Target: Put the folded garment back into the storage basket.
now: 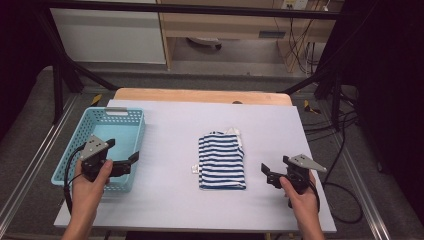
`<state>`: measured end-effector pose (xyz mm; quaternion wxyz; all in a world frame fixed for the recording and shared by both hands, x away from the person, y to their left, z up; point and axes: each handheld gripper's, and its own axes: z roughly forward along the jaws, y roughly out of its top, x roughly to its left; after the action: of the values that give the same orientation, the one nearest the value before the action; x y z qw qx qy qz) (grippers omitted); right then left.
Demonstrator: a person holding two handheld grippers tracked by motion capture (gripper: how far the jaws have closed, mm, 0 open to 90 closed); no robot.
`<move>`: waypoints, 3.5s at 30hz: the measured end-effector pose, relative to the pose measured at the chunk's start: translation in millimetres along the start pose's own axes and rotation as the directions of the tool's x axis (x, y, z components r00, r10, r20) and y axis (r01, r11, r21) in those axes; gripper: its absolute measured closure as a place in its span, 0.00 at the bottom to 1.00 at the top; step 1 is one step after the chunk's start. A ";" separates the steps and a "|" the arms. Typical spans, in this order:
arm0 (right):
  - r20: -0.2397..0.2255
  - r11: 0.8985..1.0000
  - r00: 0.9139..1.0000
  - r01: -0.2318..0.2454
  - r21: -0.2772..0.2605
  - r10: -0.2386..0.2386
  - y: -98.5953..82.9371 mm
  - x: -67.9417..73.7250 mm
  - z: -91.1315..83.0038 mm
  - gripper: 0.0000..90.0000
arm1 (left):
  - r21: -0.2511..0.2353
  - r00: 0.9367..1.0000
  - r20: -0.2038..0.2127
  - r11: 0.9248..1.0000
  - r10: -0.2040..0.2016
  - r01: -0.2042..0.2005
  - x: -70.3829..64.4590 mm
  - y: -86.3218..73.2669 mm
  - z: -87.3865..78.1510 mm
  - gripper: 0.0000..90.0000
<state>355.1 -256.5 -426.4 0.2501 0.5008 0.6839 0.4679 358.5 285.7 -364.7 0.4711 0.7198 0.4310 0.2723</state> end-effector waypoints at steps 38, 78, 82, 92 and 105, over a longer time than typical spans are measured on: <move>-0.109 0.975 0.991 0.095 0.200 -0.074 20.6 57.7 17.2 0.14 | 0.016 1.000 0.006 1.000 0.003 -0.003 0.2 -5.6 2.3 0.05; -0.308 0.889 0.926 0.320 0.327 -0.220 -7.5 176.4 75.7 0.55 | 0.023 0.999 0.006 0.999 0.036 -0.037 -11.5 -4.9 7.2 0.06; -0.281 0.886 0.925 0.341 0.313 -0.257 -11.4 182.0 79.0 0.55 | 0.022 0.999 0.004 0.999 0.039 -0.039 -12.3 -4.4 7.4 0.06; -0.230 0.869 0.911 0.400 0.290 -0.343 -11.3 185.3 80.4 0.93 | 0.018 0.999 0.000 0.999 0.039 -0.039 -12.3 -3.2 6.2 0.06; -0.355 0.865 0.880 0.421 0.275 -0.316 -16.1 201.3 65.3 0.93 | 0.016 0.999 -0.005 0.999 0.036 -0.036 -14.4 -1.0 3.3 0.06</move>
<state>325.6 -46.9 -443.8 0.1384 0.3186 0.8683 0.3541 353.9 271.8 -366.7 0.4592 0.7307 0.4213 0.2790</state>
